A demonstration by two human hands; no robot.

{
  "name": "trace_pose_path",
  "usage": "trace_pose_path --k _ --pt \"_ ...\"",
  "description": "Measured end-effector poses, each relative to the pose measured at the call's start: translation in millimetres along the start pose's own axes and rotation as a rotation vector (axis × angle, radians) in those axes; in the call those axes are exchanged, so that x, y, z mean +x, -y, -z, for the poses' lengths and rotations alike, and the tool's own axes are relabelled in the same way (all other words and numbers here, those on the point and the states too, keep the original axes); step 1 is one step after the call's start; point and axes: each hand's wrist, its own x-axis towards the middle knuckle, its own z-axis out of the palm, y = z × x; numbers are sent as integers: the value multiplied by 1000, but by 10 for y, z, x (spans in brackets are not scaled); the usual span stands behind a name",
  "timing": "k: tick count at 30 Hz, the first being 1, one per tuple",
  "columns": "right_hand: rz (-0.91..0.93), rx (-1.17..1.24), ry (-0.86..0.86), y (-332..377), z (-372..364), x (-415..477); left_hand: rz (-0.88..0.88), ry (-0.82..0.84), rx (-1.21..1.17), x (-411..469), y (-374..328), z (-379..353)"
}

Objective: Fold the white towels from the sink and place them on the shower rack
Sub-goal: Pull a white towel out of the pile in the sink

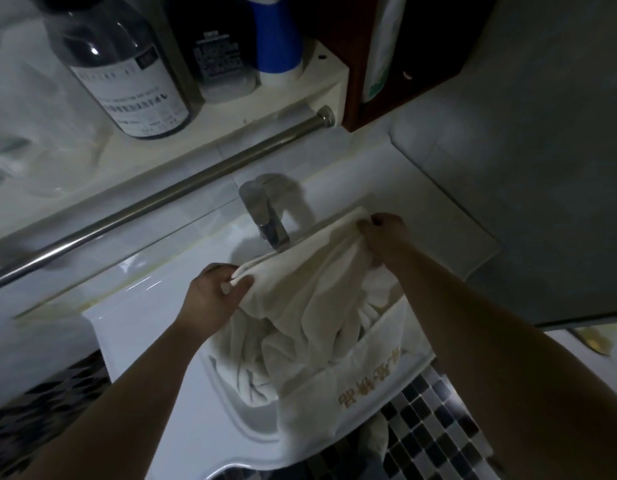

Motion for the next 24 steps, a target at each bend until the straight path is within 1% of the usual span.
trace_pose_path --k 2,5,7,9,11,14,17,19,21,24 --pt "4 -86 19 -16 -99 103 109 14 9 44 68 -70" --pt "3 -222 58 -58 -220 225 209 -17 21 125 157 -130" --pt "-36 -263 136 -118 -288 266 256 -5 8 183 214 -138" --pt "-76 -263 243 -183 -343 270 292 49 -4 219 277 -143" --pt "-94 -217 313 -220 -374 284 326 96 -23 231 335 -144" --pt "-113 -120 332 -213 -377 313 338 130 -68 217 373 -113" --pt "-86 -64 254 -214 -373 295 333 149 -82 197 361 -73" --pt "16 -61 172 -199 -323 213 333 149 -74 178 356 -54" --pt "89 75 121 -192 -237 98 324 159 -66 149 350 -31" --pt "121 346 104 -152 -75 -89 296 203 -26 80 348 16"
